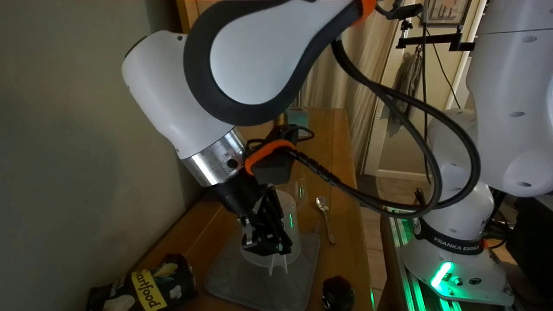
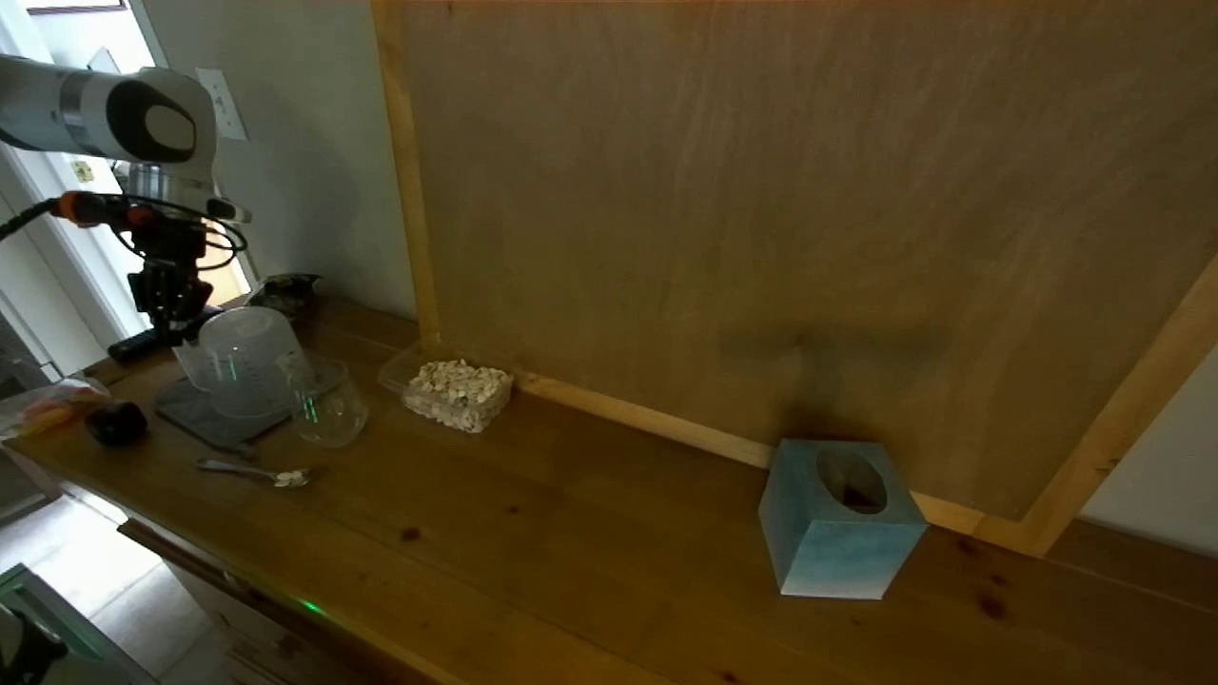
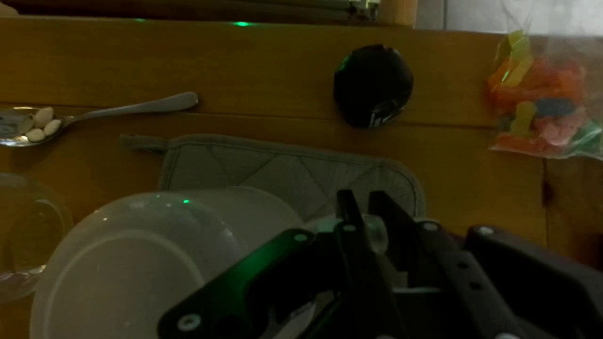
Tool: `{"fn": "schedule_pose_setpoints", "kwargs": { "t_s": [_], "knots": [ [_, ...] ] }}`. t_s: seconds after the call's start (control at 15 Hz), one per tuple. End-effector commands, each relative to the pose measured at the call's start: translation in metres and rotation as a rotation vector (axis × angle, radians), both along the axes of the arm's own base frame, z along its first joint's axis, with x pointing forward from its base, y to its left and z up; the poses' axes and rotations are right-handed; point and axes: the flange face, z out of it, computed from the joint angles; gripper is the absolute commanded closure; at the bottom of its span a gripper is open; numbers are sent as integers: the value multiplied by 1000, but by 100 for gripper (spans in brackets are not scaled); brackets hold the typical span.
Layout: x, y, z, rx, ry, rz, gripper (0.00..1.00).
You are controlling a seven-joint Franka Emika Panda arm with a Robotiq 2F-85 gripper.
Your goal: Position the jug upright
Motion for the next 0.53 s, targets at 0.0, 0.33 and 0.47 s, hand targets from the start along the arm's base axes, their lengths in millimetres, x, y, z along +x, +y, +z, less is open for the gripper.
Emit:
{"fn": "schedule_pose_setpoints", "kwargs": {
  "t_s": [0.0, 0.33, 0.47],
  "knots": [
    [1, 6, 8, -134, 119, 27, 96],
    [0, 2, 4, -314, 316, 73, 96],
    [1, -1, -2, -373, 386, 121, 96]
  ]
}}
